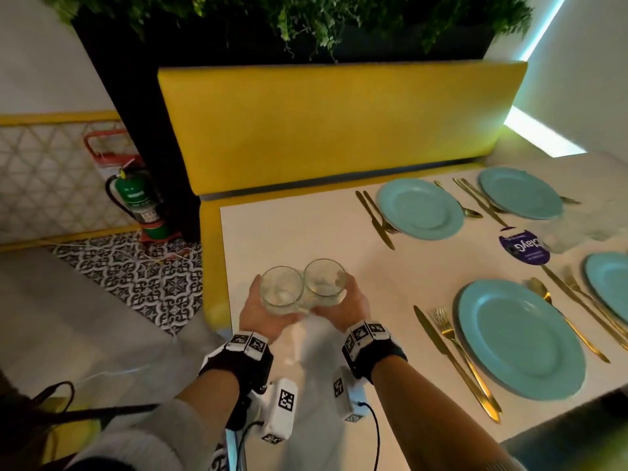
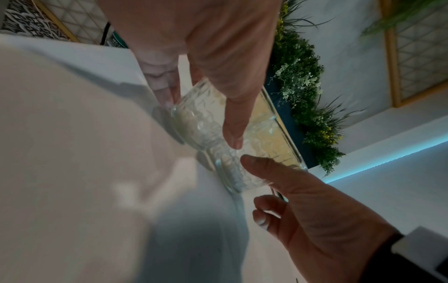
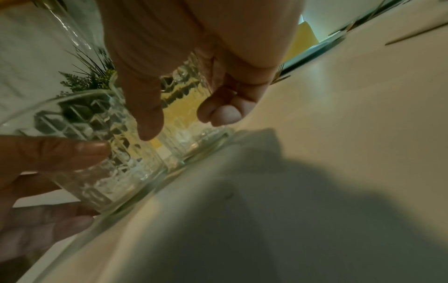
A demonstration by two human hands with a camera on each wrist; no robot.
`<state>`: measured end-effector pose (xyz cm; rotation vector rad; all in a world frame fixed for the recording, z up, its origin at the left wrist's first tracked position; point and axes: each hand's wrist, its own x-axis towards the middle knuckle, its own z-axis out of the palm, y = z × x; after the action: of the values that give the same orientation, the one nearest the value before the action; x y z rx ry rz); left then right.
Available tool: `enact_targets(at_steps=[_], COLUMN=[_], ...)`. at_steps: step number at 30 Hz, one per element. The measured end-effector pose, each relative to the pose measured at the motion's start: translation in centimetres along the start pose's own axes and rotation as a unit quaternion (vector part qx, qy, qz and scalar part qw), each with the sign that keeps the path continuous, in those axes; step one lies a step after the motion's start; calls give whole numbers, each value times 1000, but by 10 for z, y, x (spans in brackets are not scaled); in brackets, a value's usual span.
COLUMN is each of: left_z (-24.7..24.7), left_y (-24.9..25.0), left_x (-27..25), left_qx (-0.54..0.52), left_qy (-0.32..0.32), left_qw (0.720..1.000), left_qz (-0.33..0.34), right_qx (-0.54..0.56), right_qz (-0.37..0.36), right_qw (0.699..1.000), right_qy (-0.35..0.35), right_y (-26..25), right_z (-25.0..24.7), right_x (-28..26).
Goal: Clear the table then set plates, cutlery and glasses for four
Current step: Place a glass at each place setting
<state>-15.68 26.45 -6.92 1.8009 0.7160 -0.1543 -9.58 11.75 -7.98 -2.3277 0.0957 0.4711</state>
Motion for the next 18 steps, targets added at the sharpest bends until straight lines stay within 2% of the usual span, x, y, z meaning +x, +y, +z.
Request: enact_targets(at_steps=[7, 11, 18], left_z=[0, -1, 37], left_y=[2, 3, 43], left_x=[2, 1, -4], left_qx=[106, 98, 105], left_qy=[38, 29, 1], left_qw=[994, 995, 993], left_qz=[9, 16, 61], right_qx=[14, 46, 95], right_qz=[-4, 18, 54], right_qw=[1000, 998, 989], right_qy=[16, 28, 96], right_y=[0, 6, 35], right_z=[-3, -14, -91], right_x=[6, -2, -11])
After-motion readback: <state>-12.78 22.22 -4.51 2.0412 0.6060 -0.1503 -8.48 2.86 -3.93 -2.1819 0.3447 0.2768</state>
